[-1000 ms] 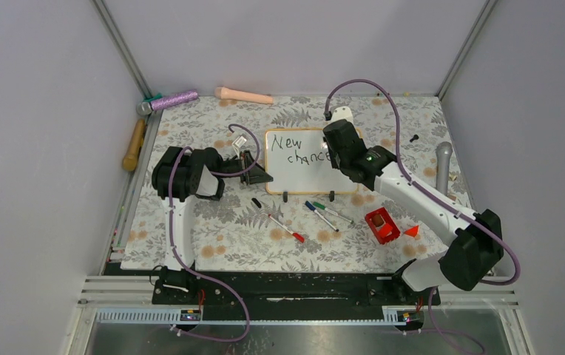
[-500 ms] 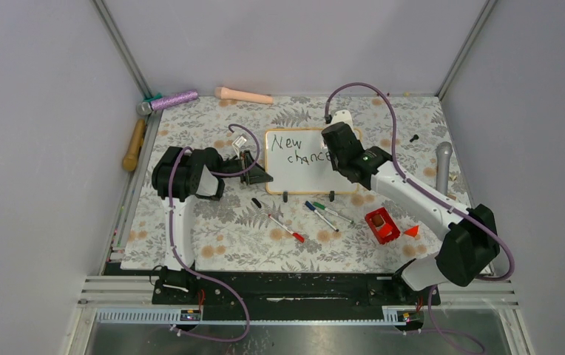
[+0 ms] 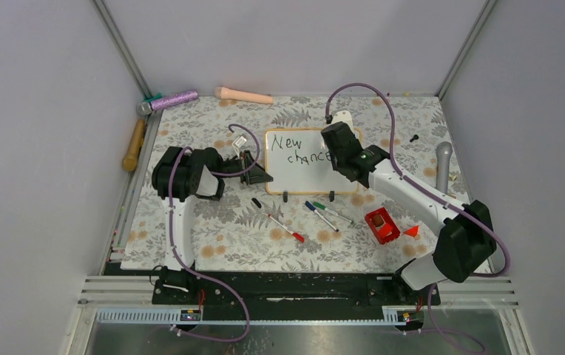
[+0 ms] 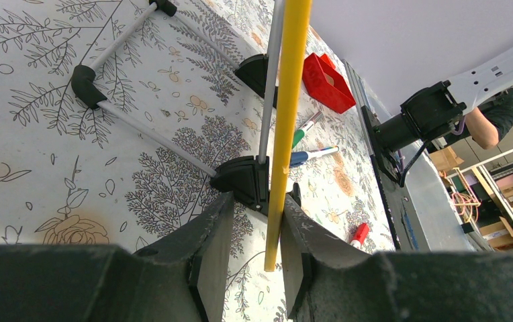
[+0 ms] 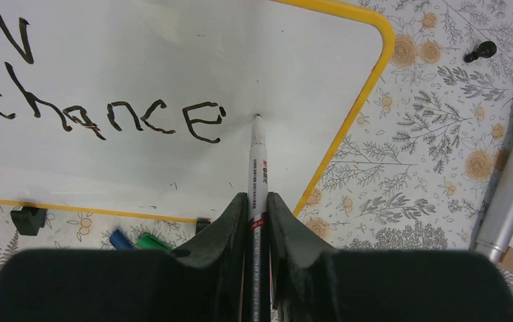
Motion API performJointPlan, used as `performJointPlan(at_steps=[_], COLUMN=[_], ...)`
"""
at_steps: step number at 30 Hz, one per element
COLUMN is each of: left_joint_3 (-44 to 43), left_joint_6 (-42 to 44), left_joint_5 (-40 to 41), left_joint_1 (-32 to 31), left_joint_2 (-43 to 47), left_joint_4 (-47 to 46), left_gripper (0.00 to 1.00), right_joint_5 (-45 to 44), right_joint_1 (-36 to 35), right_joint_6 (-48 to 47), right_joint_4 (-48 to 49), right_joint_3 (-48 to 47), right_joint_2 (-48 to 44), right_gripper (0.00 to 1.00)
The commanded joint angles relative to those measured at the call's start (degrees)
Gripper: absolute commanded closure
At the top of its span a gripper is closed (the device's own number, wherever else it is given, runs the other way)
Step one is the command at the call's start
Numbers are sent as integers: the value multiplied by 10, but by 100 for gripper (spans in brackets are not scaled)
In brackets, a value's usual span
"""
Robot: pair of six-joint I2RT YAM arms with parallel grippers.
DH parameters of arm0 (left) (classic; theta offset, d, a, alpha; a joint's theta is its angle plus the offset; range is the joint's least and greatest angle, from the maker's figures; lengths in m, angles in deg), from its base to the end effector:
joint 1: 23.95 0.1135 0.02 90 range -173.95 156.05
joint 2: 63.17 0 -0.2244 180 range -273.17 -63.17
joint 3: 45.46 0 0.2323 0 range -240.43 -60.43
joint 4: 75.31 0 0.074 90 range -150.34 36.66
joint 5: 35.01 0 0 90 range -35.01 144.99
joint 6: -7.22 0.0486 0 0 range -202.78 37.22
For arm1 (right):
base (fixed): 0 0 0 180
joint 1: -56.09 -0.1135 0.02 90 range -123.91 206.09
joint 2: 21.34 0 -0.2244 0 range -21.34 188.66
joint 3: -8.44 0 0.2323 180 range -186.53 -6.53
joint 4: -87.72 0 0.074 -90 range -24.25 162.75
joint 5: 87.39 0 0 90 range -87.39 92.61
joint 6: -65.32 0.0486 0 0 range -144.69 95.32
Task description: Write a sentence on the whiteboard
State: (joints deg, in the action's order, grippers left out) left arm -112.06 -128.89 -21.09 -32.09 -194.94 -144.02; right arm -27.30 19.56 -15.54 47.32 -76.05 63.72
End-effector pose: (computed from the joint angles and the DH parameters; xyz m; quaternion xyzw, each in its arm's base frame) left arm 0.3423 -0.0966 0.0753 0.2491 0.6562 -0.6373 0.3183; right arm 0.2721 0.1714 0.2586 -0.1041 0.8794 -0.0608 0.4606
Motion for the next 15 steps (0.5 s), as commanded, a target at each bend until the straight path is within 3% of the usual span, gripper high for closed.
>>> performJointPlan(at_steps=[1,15], left_joint_3=[-6,-6], left_joint_6=[25,25], left_joint_5=[7,8], left_joint_1=[-1,-1], left_joint_2=[-15,-15], left_joint_4=[-3,-3], left_gripper=[69,70], right_joint_5=[-9,-6], right_joint_1=[6,8], right_joint_6=[11,8], right_joint_4=[-1,-4], right_joint_3=[-9,-28], right_joint_2=[9,30], right_gripper=[100,100])
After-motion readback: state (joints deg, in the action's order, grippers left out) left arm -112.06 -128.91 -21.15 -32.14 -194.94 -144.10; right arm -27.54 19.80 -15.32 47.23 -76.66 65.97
